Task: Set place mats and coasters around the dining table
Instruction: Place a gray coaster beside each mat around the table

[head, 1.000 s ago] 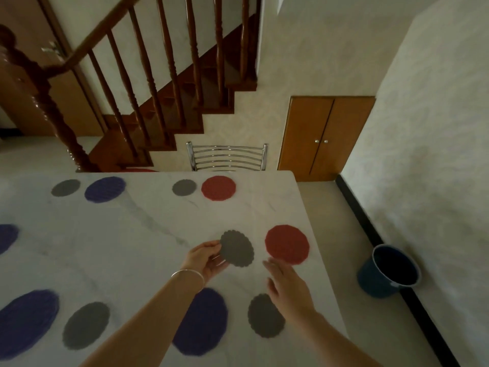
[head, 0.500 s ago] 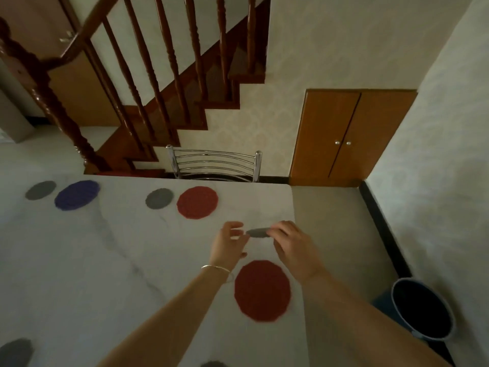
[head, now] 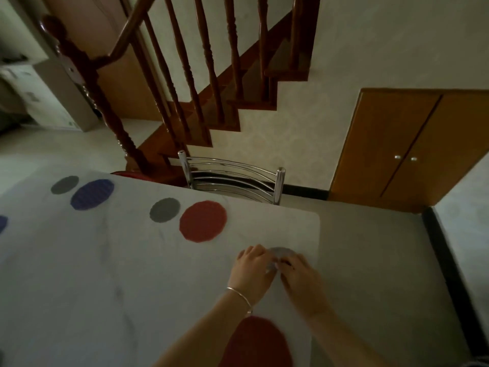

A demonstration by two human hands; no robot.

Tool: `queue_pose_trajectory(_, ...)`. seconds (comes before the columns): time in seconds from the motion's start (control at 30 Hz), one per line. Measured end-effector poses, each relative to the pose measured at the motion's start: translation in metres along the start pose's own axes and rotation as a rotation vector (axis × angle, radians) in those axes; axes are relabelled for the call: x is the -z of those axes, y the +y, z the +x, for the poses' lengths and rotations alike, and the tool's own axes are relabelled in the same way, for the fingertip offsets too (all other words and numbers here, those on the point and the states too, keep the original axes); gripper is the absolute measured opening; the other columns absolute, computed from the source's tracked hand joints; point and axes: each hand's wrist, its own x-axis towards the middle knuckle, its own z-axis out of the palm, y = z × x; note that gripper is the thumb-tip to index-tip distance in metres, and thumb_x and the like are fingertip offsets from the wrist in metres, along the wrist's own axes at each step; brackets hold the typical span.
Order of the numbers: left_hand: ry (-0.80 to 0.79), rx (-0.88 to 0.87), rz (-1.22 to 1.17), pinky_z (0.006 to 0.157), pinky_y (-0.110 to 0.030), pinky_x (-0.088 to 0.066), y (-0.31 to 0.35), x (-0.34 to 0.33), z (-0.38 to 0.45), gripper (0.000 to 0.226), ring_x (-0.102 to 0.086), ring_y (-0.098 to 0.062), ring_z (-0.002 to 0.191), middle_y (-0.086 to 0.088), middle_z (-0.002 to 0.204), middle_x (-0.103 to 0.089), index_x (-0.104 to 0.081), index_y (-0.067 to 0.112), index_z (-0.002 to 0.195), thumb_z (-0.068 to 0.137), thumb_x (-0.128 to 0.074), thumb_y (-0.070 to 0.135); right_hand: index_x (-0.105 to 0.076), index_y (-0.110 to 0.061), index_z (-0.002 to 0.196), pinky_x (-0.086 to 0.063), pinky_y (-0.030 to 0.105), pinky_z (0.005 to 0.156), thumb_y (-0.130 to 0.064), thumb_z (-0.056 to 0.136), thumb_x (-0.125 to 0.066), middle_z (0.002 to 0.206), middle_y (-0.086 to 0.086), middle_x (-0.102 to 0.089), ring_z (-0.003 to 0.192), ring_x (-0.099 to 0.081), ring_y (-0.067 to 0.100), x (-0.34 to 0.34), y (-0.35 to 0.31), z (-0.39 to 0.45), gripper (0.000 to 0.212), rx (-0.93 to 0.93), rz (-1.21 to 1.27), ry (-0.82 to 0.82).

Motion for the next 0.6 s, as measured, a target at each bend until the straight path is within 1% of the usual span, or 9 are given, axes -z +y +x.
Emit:
queue_pose_trajectory(0.1, -0.041, 0.026, 0.045, 0.096, -0.027, -0.033, -0.005, -0.013, 0.002, 0.028, -0.054, -0.017, 0.107, 0.002, 0.11, -0.061, -0.063, 0.026, 0.111, 0.088, -0.05, 0.034, -0.074, -0.01, 0.076, -0.051, 0.023, 0.042, -0.004, 0.053, -0.088, 0.075, 0.004, -0.071, 0.066, -0.068, 0.023, -0.013, 0.007, -0.004, 0.027, 0.008, 0.016, -0.009)
queue_pose_trajectory(0.2, -0.062, 0.047, 0.045, 0.096, -0.026, -0.035, -0.005, -0.02, -0.002, 0.029, -0.055, -0.017, 0.107, 0.002, 0.112, -0.062, -0.063, 0.025, 0.111, 0.089, -0.047, 0.035, -0.073, -0.01, 0.077, -0.053, 0.026, 0.045, -0.003, 0.056, -0.087, 0.075, 0.005, -0.07, 0.069, -0.068, 0.025, -0.02, 0.011, -0.01, 0.026, -0.015, 0.026, -0.047)
queue_pose_trajectory(0.27, -0.056, 0.044, 0.038, 0.095, -0.026, -0.036, -0.004, -0.022, -0.002, 0.028, -0.055, -0.017, 0.106, 0.003, 0.113, -0.061, -0.063, 0.025, 0.11, 0.088, -0.048, 0.034, -0.073, -0.011, 0.079, -0.054, 0.026, 0.046, -0.004, 0.056, -0.086, 0.077, 0.006, -0.069, 0.072, -0.069, 0.025, -0.022, 0.011, -0.012, 0.027, -0.045, 0.043, -0.1)
queue_pose_trajectory(0.37, -0.068, 0.048, 0.045, 0.09, -0.026, -0.038, -0.004, -0.022, -0.005, 0.025, -0.055, -0.016, 0.107, 0.006, 0.116, -0.06, -0.064, 0.025, 0.107, 0.086, -0.049, 0.026, -0.073, -0.012, 0.08, -0.054, 0.025, 0.044, -0.007, 0.054, -0.084, 0.083, 0.007, -0.069, 0.076, -0.069, 0.025, -0.028, 0.008, -0.017, 0.029, -0.086, -0.005, -0.179)
queue_pose_trajectory(0.43, -0.09, 0.06, 0.061, 0.085, -0.027, -0.043, -0.003, -0.023, -0.01, 0.031, -0.054, -0.016, 0.109, 0.006, 0.119, -0.057, -0.063, 0.023, 0.109, 0.084, -0.046, 0.016, -0.074, -0.014, 0.082, -0.053, 0.021, 0.044, -0.01, 0.046, -0.087, 0.086, 0.004, -0.07, 0.077, -0.069, 0.022, -0.03, 0.004, -0.022, 0.038, -0.115, -0.055, -0.216)
queue_pose_trajectory(0.53, -0.145, 0.073, 0.086, 0.079, -0.031, -0.048, 0.003, -0.024, -0.019, 0.039, -0.053, -0.016, 0.11, 0.007, 0.126, -0.052, -0.059, 0.022, 0.115, 0.083, -0.042, 0.008, -0.076, -0.014, 0.086, -0.056, 0.018, 0.055, -0.014, 0.03, -0.091, 0.089, 0.004, -0.073, 0.082, -0.071, 0.018, -0.033, -0.004, -0.03, 0.058, -0.154, -0.11, -0.278)
queue_pose_trajectory(0.57, -0.157, 0.068, 0.093, 0.08, -0.032, -0.048, 0.003, -0.025, -0.021, 0.04, -0.052, -0.016, 0.112, 0.007, 0.128, -0.05, -0.057, 0.022, 0.117, 0.083, -0.042, 0.009, -0.076, -0.013, 0.089, -0.056, 0.018, 0.059, -0.016, 0.029, -0.092, 0.092, 0.005, -0.073, 0.086, -0.07, 0.019, -0.029, -0.006, -0.028, 0.062, -0.159, -0.141, -0.309)
queue_pose_trajectory(0.6, -0.183, 0.074, 0.09, 0.081, -0.032, -0.048, 0.004, -0.024, -0.023, 0.042, -0.051, -0.016, 0.114, 0.008, 0.13, -0.048, -0.056, 0.023, 0.12, 0.082, -0.043, 0.01, -0.073, -0.011, 0.097, -0.056, 0.018, 0.067, -0.016, 0.035, -0.092, 0.103, 0.008, -0.071, 0.095, -0.068, 0.021, -0.028, -0.008, -0.026, 0.065, -0.148, -0.148, -0.334)
